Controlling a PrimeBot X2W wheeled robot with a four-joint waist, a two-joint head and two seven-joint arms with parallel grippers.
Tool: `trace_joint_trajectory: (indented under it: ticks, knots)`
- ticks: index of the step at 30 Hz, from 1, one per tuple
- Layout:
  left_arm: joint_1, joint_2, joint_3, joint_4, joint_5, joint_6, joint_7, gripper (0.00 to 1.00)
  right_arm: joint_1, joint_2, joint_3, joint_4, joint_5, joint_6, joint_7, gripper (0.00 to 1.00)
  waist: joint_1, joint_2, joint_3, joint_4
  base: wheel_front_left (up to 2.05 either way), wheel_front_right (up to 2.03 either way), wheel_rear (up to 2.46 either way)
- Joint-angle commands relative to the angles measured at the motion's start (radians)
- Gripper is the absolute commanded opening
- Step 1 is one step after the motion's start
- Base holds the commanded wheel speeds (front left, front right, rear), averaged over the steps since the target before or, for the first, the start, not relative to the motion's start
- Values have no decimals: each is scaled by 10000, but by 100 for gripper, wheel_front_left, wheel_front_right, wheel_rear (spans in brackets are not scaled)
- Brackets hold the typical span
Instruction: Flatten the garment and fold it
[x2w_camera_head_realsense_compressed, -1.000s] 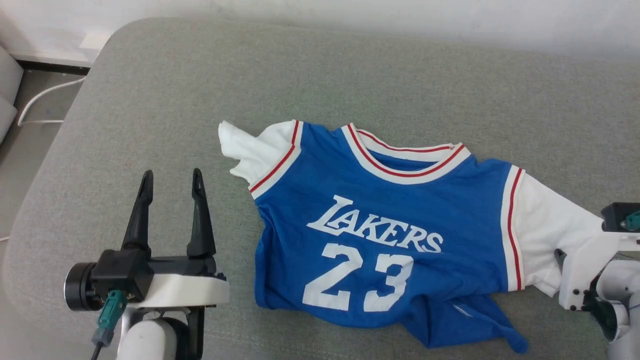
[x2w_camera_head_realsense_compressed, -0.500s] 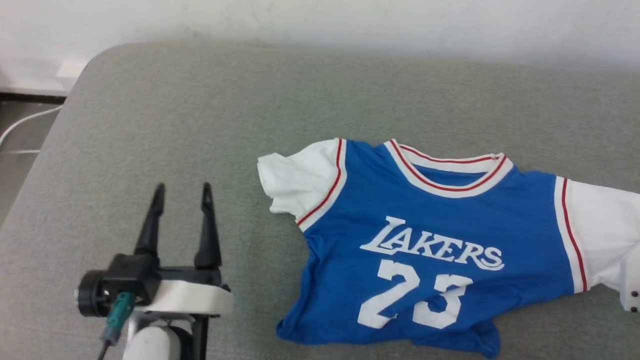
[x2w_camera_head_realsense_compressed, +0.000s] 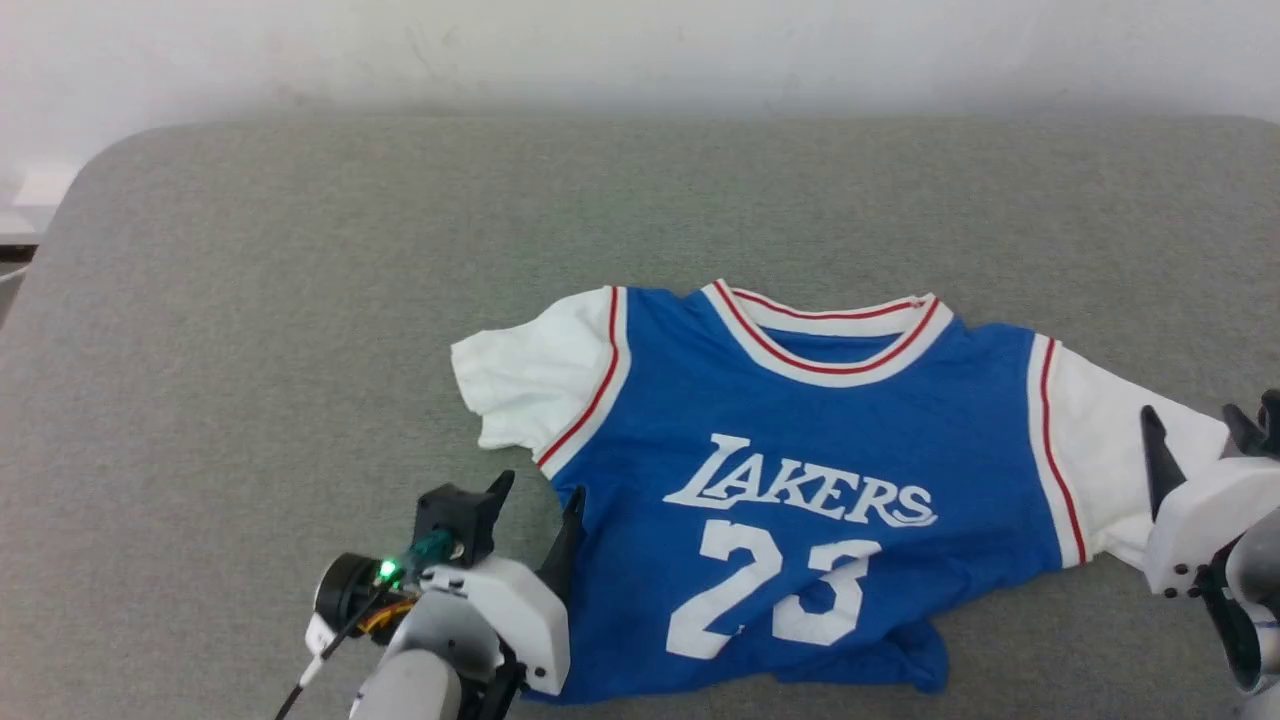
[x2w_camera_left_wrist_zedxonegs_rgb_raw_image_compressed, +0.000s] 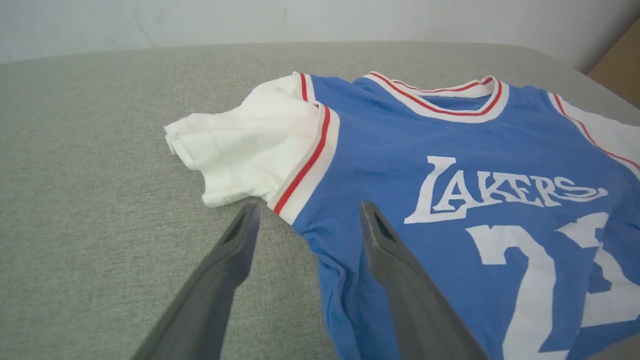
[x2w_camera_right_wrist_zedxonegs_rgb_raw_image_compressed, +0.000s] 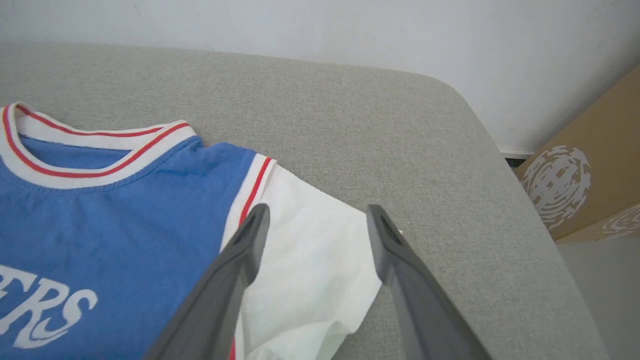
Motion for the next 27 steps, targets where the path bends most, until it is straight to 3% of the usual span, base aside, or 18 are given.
trace_joint_trajectory:
  ticks: [1, 7, 12, 15, 16, 17, 18, 27]
  knots:
    - [-363, 85, -99, 203, 236, 54, 326, 100, 281, 180, 59, -401, 127, -21, -36, 100, 0, 0, 68, -326, 0, 0, 0]
    - [-1115, 120, -193, 1350, 459, 428, 1583, 100, 909, 556, 251, -1771, 270, -21, 153, 100, 0, 0, 374, -858, 0, 0, 0]
    - [-1577, 95, -32, 2066, 474, 922, 1969, 100, 1246, 690, 233, -2225, 250, -21, 241, 100, 0, 0, 620, -1028, 0, 0, 0]
    - [-1764, 76, -44, 2461, 305, 804, 2184, 100, 1338, 780, 264, -2332, 282, -21, 242, 100, 0, 0, 734, -1030, 0, 0, 0]
    - [-1800, 73, -94, 2617, 249, 694, 2350, 76, 1348, 804, 261, -2357, 289, -21, 237, 100, 0, 0, 771, -1021, 0, 0, 0]
    - [-1835, 86, -143, 2750, 211, 591, 2509, 11, 1354, 823, 259, -2368, 296, -21, 229, 100, 0, 0, 794, -1004, 0, 0, 0]
    - [-1866, 103, -171, 2843, 172, 512, 2630, 0, 1358, 841, 261, -2371, 304, -21, 225, 100, 0, 0, 807, -984, 0, 0, 0]
    - [-979, 339, 206, 2221, -441, 504, 2808, 0, 1499, 901, 226, -2214, 281, -21, 228, 100, 0, 0, 312, -519, 0, 0, 0]
